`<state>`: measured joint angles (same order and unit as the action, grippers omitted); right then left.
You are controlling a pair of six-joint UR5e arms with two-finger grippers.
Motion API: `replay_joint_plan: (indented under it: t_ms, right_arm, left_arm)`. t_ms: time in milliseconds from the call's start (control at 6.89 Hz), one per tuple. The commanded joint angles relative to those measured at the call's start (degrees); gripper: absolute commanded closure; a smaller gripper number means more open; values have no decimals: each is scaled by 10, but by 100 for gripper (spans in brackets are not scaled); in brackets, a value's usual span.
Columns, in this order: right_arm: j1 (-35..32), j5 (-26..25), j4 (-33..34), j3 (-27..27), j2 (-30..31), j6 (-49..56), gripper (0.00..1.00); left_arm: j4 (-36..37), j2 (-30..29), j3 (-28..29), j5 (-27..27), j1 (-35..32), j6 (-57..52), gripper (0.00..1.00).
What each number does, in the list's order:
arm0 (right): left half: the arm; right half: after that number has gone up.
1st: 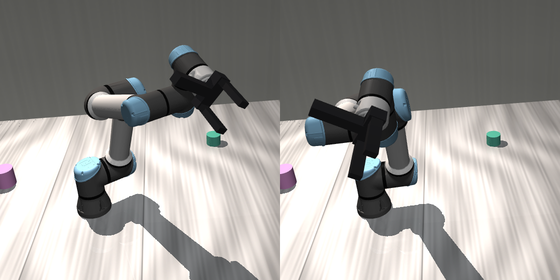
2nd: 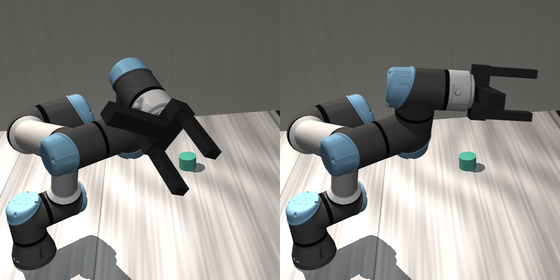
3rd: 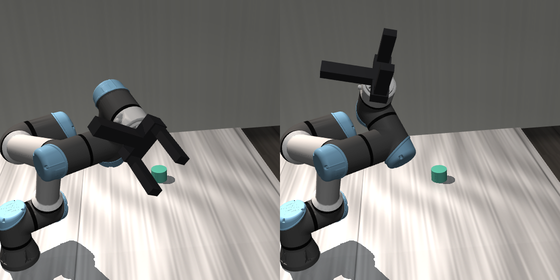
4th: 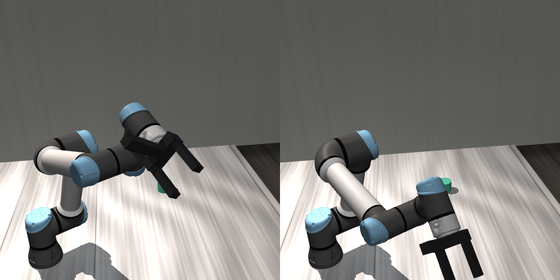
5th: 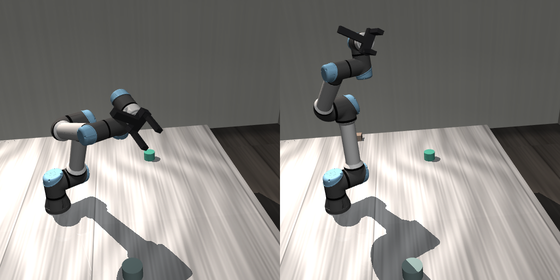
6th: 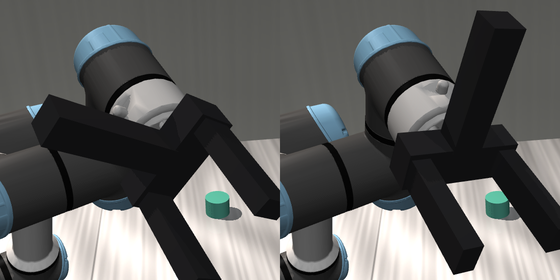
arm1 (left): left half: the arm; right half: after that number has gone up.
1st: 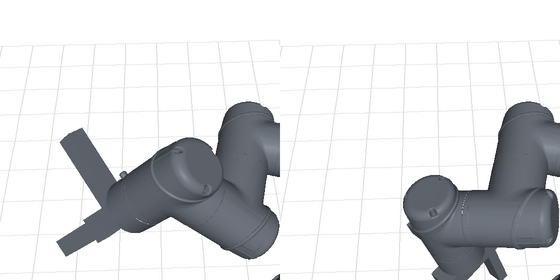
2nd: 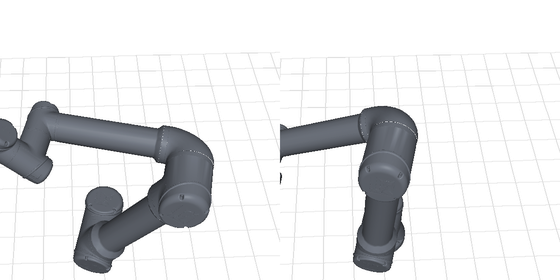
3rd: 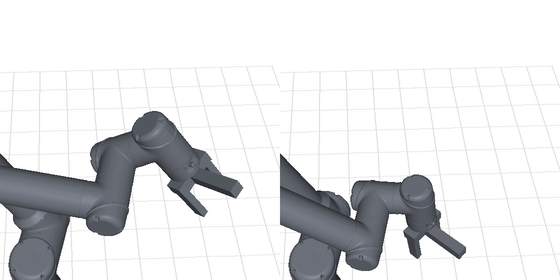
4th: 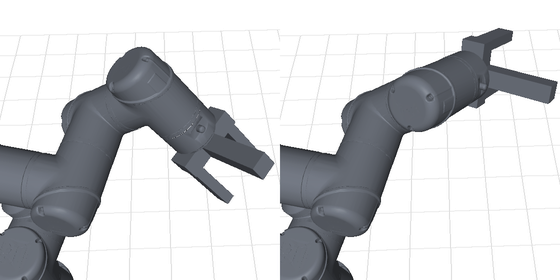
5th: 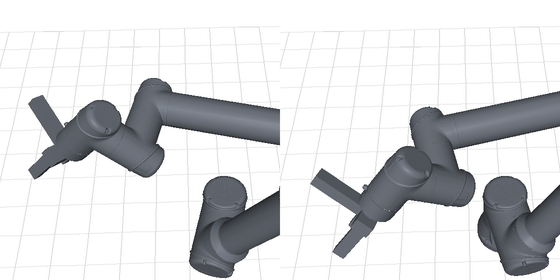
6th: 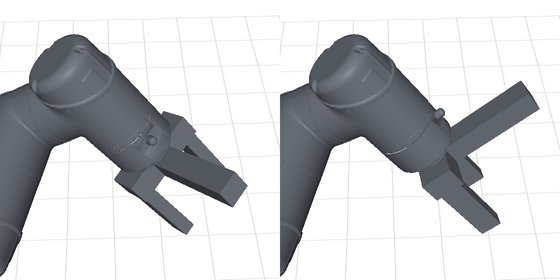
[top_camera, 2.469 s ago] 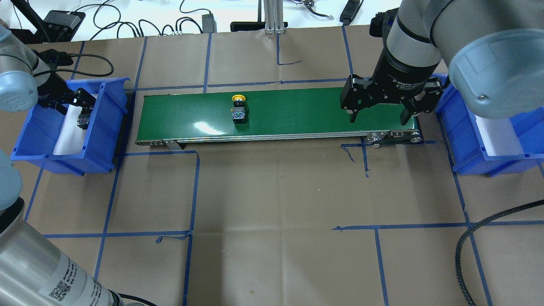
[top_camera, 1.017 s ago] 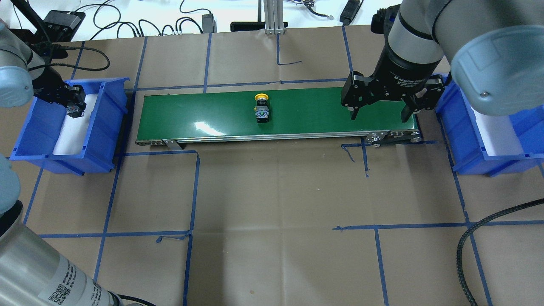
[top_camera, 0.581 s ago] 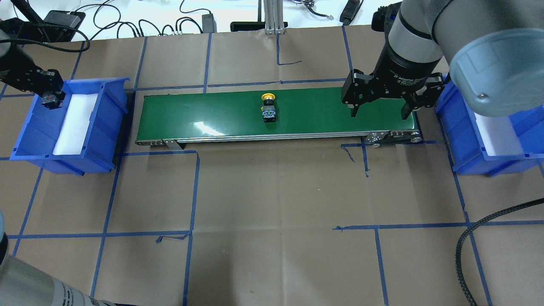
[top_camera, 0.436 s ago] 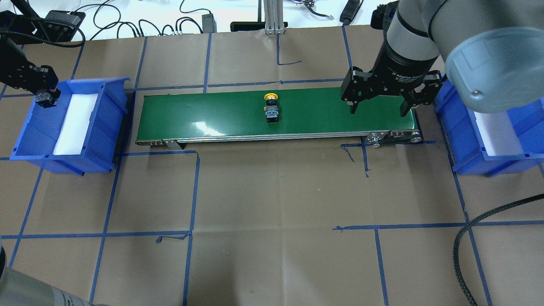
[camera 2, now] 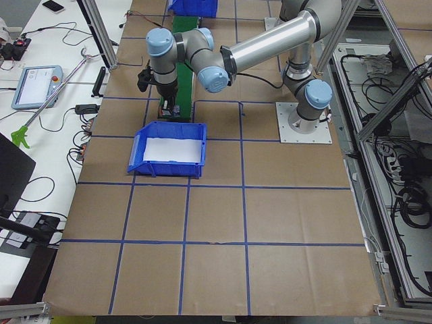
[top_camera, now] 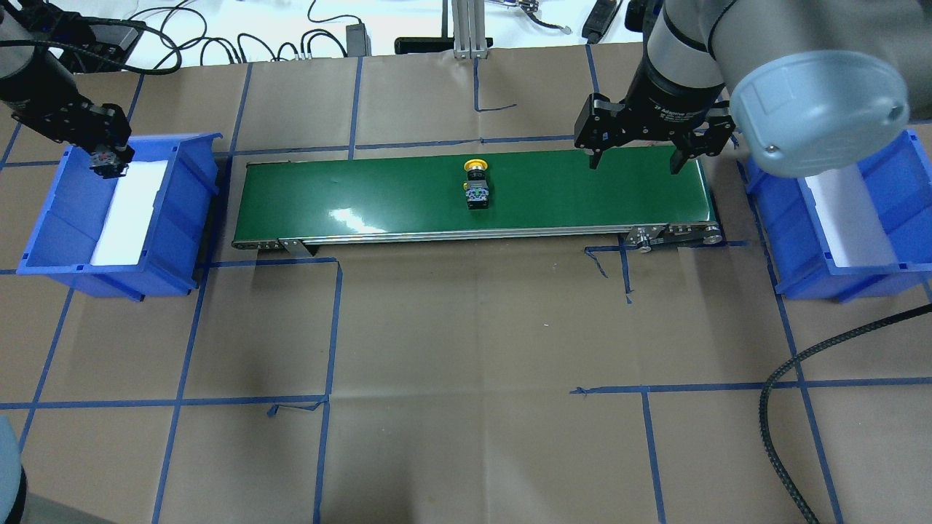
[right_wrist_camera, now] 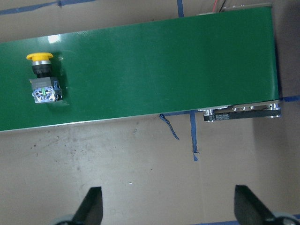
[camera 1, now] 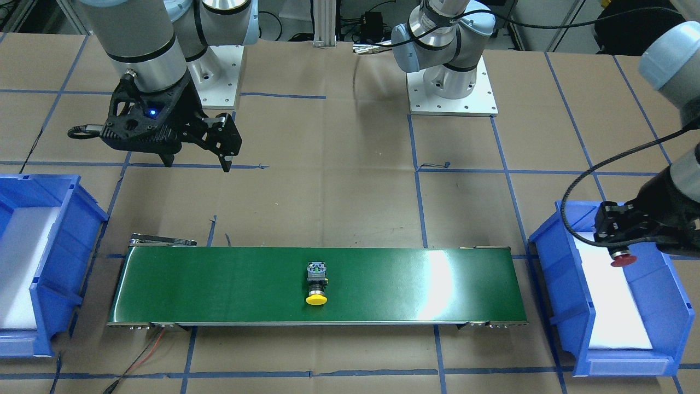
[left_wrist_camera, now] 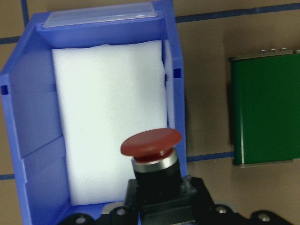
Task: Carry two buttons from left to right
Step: 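Carry the red button to the belt while the right gripper reaches for the yellow button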
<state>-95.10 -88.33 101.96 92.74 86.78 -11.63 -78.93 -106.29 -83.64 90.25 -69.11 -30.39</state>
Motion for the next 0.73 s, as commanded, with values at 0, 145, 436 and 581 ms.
replay_joint_plan:
  t_ms: [0,145,436,581]
  right_arm:
    - [0,4,62,1,-27,0,0]
    - [0,4,102,2,-45,-1,0]
    - [2,4,135,-7,-92,-1,0]
    - [2,4,158,-9,-119,-5,0]
  left_arm:
    - [1,13,-16,-1,-85,43,81]
    - [3,7,-21,-2,-113,103,81]
    - [13,-6,-46,-4,-141,165,82]
    - [68,-10,-77,-6,-143,169,82]
